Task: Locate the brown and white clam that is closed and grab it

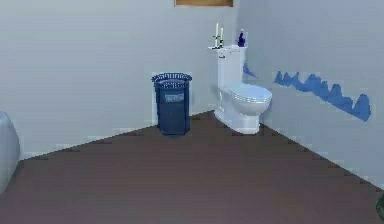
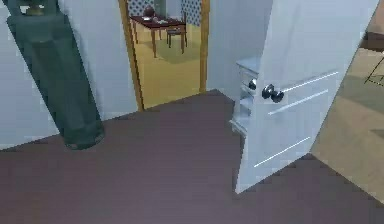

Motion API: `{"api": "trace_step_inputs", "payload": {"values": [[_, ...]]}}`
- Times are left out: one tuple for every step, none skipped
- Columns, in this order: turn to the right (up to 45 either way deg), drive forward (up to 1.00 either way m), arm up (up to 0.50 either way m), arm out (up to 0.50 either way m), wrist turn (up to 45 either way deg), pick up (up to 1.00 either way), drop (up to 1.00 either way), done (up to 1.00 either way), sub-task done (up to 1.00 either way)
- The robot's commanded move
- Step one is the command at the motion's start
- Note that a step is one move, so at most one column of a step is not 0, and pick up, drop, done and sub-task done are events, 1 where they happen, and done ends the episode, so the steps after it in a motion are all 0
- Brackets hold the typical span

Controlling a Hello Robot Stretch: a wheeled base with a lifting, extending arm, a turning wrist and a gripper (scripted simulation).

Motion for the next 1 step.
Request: {"api": "trace_step_inputs", "payload": {"values": [[45.0, 0.0, 0.0, 0.0, 0.0, 0.0, 0.0, 0.0, 0.0]]}}
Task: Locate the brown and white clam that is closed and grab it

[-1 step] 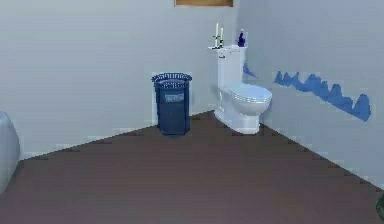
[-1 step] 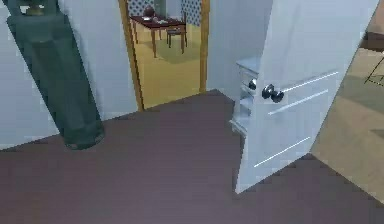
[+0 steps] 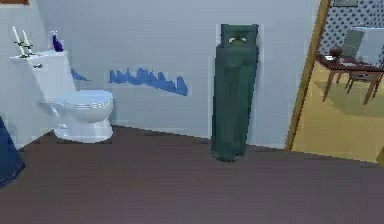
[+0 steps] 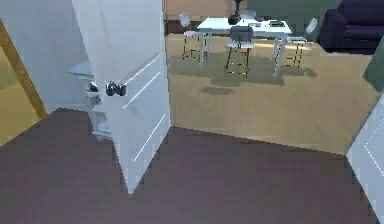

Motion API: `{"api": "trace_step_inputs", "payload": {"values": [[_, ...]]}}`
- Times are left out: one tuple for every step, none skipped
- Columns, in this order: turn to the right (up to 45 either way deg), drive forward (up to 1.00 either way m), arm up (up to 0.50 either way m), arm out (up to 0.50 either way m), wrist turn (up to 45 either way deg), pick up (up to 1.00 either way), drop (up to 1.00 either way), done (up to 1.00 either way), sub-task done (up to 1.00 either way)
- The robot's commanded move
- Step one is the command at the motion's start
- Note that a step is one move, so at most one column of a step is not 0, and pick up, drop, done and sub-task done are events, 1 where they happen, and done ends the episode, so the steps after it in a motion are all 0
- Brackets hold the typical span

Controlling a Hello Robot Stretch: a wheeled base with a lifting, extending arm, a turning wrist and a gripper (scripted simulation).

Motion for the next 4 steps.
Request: {"api": "trace_step_inputs", "payload": {"values": [[45.0, 0.0, 0.0, 0.0, 0.0, 0.0, 0.0, 0.0, 0.0], [45.0, 0.0, 0.0, 0.0, 0.0, 0.0, 0.0, 0.0, 0.0], [21.0, 0.0, 0.0, 0.0, 0.0, 0.0, 0.0, 0.0, 0.0], [0.0, 1.0, 0.0, 0.0, 0.0, 0.0, 0.0, 0.0, 0.0]]}}
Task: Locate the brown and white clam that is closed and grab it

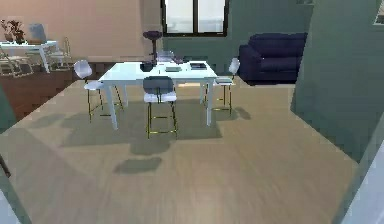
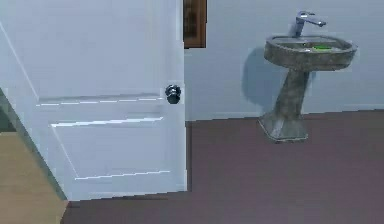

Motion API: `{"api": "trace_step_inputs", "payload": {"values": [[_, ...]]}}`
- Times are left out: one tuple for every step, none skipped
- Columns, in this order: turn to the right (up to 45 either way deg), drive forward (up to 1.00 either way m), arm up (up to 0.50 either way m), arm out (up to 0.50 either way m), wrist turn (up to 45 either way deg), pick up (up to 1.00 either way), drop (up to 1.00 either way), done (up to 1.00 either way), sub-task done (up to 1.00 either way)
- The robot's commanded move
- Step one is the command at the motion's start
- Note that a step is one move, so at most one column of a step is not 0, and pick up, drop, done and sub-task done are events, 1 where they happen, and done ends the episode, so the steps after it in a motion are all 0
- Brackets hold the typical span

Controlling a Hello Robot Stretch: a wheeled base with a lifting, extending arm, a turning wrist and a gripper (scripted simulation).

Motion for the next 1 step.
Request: {"api": "trace_step_inputs", "payload": {"values": [[33.0, 0.0, 0.0, 0.0, 0.0, 0.0, 0.0, 0.0, 0.0]]}}
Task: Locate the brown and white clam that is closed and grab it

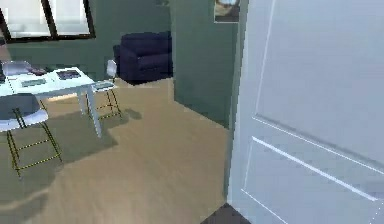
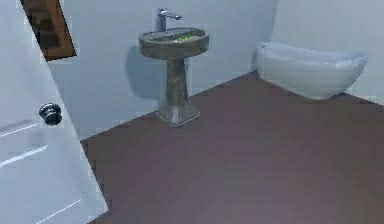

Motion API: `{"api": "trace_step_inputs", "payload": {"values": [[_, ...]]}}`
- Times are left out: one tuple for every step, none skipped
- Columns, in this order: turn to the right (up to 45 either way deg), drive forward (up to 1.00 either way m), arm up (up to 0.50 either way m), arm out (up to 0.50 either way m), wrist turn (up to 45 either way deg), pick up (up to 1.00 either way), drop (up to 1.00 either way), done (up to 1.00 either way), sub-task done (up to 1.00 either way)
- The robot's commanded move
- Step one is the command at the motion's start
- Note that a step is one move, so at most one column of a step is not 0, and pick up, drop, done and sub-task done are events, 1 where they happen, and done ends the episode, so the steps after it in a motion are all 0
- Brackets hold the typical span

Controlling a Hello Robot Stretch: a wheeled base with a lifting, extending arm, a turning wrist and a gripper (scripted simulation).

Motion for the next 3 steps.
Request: {"api": "trace_step_inputs", "payload": {"values": [[0.0, 0.05, 0.0, 0.0, 0.0, 0.0, 0.0, 0.0, 0.0], [-45.0, 0.0, 0.0, 0.0, 0.0, 0.0, 0.0, 0.0, 0.0], [-9.0, 0.0, 0.0, 0.0, 0.0, 0.0, 0.0, 0.0, 0.0]]}}
